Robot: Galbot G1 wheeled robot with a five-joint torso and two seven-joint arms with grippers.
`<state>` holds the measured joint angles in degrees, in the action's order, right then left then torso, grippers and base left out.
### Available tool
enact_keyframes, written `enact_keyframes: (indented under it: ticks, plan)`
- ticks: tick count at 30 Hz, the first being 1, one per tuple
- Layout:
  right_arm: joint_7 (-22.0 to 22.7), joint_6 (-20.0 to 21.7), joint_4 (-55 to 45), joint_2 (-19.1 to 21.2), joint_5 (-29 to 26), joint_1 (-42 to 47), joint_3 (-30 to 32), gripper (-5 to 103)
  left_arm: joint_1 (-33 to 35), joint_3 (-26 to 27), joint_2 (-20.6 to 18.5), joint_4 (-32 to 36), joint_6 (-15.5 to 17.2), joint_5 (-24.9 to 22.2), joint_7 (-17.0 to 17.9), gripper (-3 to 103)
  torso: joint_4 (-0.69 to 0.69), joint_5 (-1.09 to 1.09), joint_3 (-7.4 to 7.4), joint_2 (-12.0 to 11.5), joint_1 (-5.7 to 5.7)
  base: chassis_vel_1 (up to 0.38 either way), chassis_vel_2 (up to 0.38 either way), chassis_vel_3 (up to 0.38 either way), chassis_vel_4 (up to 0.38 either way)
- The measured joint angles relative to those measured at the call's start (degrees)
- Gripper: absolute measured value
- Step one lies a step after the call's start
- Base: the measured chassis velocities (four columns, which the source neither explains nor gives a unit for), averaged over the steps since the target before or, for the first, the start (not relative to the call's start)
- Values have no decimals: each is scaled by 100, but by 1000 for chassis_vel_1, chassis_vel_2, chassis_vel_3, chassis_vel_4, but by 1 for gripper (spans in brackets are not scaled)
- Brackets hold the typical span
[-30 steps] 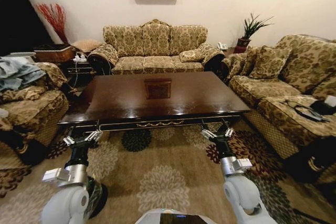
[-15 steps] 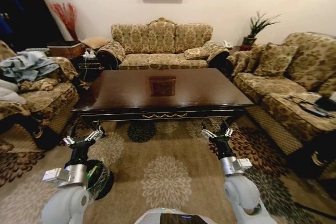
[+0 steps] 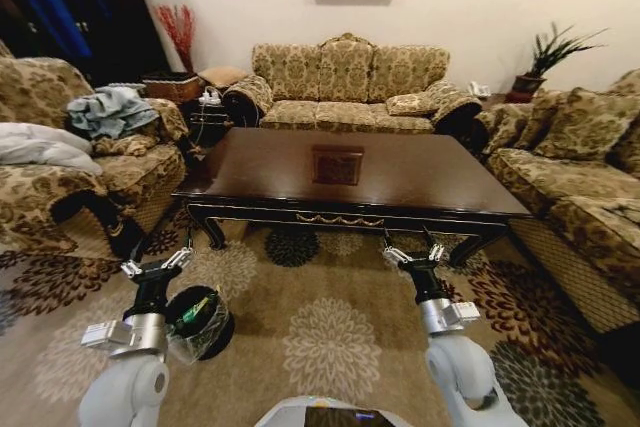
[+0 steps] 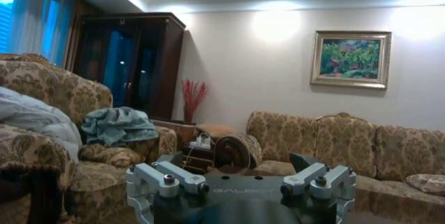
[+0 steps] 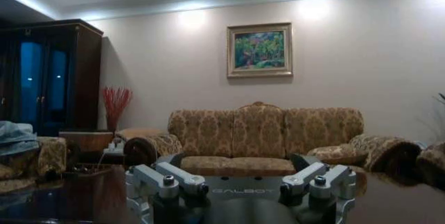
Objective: Move to the front of the table and place the trash on the table into the trash bin.
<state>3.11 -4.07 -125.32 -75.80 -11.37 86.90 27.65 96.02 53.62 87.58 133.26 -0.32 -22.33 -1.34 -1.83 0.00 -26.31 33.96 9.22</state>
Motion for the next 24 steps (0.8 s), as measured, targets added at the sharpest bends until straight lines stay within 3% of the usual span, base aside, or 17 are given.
enact_keyframes:
  ticks: [11, 24]
  plan:
    - [0, 0, 0, 0, 0, 0, 0, 100, -1, 0, 0, 0, 0, 0, 0, 100, 0, 0, -11, 19, 9, 24, -15, -11, 21]
    - [0, 0, 0, 0, 0, 3, 0, 100, 2, 1, 0, 0, 0, 0, 0, 100, 0, 2, -20, 44, 12, 217, -189, -201, 208]
